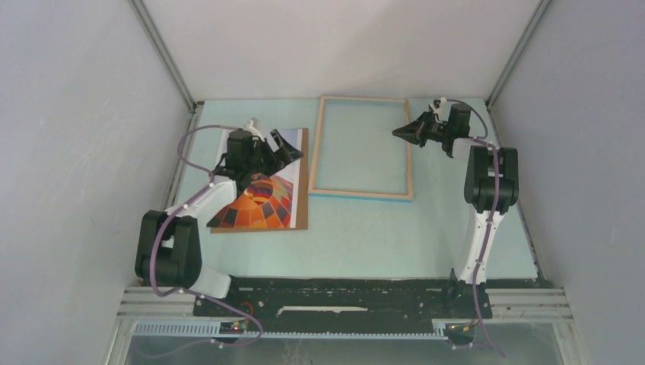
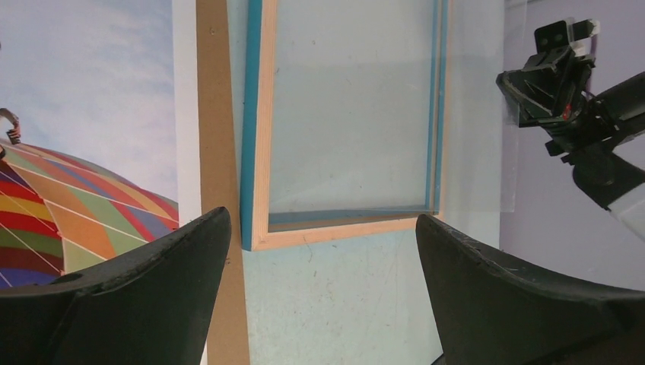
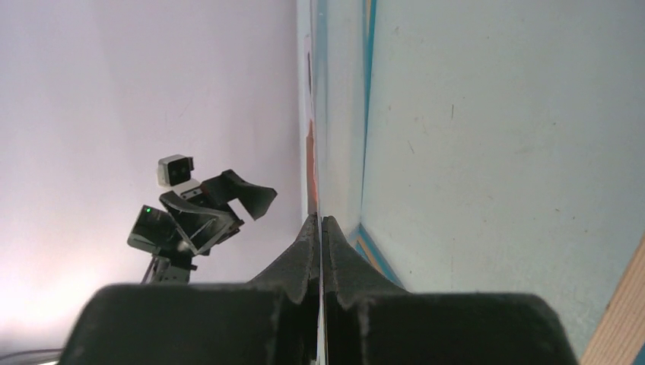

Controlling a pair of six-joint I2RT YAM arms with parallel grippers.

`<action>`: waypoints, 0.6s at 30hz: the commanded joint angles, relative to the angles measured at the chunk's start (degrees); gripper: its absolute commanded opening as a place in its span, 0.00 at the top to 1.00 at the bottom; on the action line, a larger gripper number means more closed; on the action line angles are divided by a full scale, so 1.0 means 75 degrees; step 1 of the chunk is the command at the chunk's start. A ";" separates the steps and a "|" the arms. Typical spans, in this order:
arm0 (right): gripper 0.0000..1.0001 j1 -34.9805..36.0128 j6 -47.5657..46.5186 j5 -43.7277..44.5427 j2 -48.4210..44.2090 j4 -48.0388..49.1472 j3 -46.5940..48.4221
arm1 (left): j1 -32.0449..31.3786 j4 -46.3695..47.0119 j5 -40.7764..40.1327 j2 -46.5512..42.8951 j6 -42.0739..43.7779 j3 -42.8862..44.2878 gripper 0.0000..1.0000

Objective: Put the photo into the frame
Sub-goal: Place the photo frame item in the photo frame.

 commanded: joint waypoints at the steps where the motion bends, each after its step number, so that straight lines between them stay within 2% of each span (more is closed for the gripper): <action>1: 1.00 -0.0058 0.1539 -0.0512 0.0105 0.1823 -0.0270 | -0.0088 0.0497 0.0340 0.0161 -0.0263 0.0354 0.00; 5: 1.00 -0.0074 0.1627 -0.0303 0.0087 0.1720 -0.0326 | -0.0214 0.1016 0.0444 0.0485 -0.1042 0.0169 0.00; 8: 1.00 -0.0144 0.2054 -0.0266 0.0155 0.2128 -0.0362 | -0.0447 0.1276 -0.0054 0.0581 -0.1517 0.0062 0.00; 12: 1.00 -0.0242 0.2435 -0.0321 0.0214 0.2298 -0.0287 | -0.0659 0.1288 -0.0726 0.0644 -0.1644 0.0153 0.00; 18: 1.00 -0.0249 0.2752 -0.0350 0.0123 0.2734 -0.0562 | -0.0801 0.1490 -0.0958 0.1013 -0.1946 0.0092 0.00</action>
